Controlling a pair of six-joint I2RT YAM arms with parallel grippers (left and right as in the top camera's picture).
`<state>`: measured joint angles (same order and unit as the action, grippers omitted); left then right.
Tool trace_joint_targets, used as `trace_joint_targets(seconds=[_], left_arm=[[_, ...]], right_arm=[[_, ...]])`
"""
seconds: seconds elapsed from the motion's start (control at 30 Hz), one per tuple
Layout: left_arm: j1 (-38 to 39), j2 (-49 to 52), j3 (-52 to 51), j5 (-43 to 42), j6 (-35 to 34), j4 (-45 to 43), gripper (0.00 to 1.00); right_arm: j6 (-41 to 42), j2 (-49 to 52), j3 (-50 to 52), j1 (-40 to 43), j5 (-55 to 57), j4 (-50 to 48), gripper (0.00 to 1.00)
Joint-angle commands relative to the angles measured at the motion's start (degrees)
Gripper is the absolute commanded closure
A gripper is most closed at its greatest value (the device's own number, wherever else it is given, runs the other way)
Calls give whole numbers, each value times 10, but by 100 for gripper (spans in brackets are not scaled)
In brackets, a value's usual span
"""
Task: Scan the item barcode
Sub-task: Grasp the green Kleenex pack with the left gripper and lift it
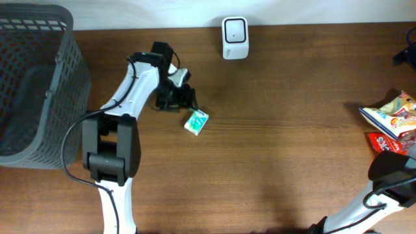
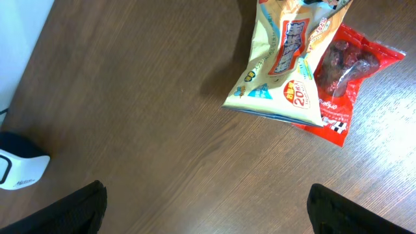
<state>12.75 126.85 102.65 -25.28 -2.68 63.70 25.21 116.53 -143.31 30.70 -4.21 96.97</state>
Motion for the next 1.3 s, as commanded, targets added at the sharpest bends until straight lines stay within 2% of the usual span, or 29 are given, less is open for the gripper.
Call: trace_joint_targets(seconds=[0.0, 0.2, 0.37, 0.47, 0.57, 0.63, 0.77, 0.83, 0.93, 1.0, 1.17, 1.27], left_arm=[[9, -12, -42, -34, 50, -28, 35], [9, -12, -103, -35, 67, -95, 43], [9, -12, -116, -35, 69, -86, 59], [9, -12, -115, -35, 69, -83, 64], [9, -12, -115, -35, 69, -84, 75], [9, -12, -112, -35, 69, -83, 88], [9, -12, -74, -23, 69, -45, 99], [11, -12, -29, 38, 68, -3, 100], [20, -12, 21, 153, 30, 36, 100], [37, -12, 55, 268, -16, 58, 100], [100, -12, 57, 503, -142, 53, 100], [137, -12, 41, 558, -160, 28, 100]], right_arm=[[-4, 2, -2, -3, -3, 3, 2], [-4, 2, -2, -3, -3, 3, 2], [-4, 2, -2, -3, -3, 3, 2], [-4, 2, -2, -3, -3, 3, 2], [-4, 2, -2, -3, -3, 3, 2], [-4, 2, -2, -3, -3, 3, 2], [-4, 2, -2, -3, -3, 3, 2], [-4, 2, -2, -3, -3, 3, 2], [-4, 2, -2, -3, -3, 3, 2], [-4, 2, -2, -3, -3, 3, 2], [-4, 2, -2, -3, -3, 3, 2], [-4, 2, -2, -3, -3, 3, 2]])
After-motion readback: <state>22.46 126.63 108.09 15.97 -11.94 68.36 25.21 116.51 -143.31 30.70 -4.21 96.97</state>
